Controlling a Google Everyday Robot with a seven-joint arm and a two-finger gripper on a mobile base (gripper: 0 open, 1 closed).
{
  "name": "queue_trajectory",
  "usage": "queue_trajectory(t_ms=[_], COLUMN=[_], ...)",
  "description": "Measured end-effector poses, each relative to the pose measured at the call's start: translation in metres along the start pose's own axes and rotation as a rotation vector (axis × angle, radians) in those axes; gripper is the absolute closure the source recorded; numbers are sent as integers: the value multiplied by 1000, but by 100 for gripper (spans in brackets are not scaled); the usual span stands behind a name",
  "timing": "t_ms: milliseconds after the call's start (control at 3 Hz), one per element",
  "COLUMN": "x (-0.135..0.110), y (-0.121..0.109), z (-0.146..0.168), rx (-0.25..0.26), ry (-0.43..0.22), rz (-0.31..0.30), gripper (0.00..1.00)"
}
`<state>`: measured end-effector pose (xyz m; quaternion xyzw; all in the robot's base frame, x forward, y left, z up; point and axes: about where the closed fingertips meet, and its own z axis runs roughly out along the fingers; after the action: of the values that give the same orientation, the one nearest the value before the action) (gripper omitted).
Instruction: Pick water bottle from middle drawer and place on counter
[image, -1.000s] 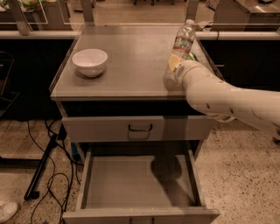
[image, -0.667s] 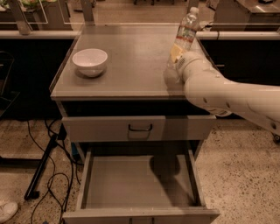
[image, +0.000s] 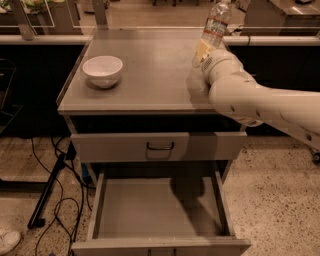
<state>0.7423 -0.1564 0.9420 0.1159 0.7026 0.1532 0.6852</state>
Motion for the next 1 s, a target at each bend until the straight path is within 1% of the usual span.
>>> queue_trajectory(t_ms=[333, 667, 1000], x=[1, 2, 1], y=[4, 29, 48], z=[0, 0, 2], rx=[31, 44, 40], ry=[-39, -89, -104], rz=[-5, 16, 53], gripper=[100, 100, 100])
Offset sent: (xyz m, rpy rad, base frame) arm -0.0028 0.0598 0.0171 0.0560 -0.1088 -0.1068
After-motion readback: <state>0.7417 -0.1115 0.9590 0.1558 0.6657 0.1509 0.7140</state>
